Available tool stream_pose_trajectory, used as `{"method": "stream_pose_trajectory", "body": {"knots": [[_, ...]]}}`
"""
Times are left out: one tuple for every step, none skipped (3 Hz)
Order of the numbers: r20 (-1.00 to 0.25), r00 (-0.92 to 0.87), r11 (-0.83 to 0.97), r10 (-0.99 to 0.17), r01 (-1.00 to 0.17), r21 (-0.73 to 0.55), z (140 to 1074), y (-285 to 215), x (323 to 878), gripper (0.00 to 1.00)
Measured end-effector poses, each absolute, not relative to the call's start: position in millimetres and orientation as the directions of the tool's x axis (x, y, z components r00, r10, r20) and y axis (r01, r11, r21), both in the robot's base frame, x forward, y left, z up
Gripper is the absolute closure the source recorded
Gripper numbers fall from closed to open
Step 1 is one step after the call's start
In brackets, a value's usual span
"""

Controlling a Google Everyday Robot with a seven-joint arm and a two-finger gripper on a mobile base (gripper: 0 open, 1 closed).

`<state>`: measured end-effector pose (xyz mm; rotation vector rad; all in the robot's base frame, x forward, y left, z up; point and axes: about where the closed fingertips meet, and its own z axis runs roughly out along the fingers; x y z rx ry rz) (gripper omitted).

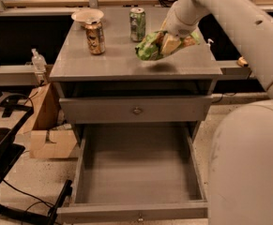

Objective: Place green rice chip bag into middle drawer

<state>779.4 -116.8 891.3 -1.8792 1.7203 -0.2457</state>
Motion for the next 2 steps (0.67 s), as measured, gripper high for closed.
{"method": "stream_pose_trajectory", "body": {"knots": [[-0.242, 0.194, -0.018, -0.951, -0.813, -0.582, 939, -116, 741, 1.00], [-0.290, 0.231, -0.010, -0.929, -0.798, -0.602, 959, -105, 690, 1.00]]}}
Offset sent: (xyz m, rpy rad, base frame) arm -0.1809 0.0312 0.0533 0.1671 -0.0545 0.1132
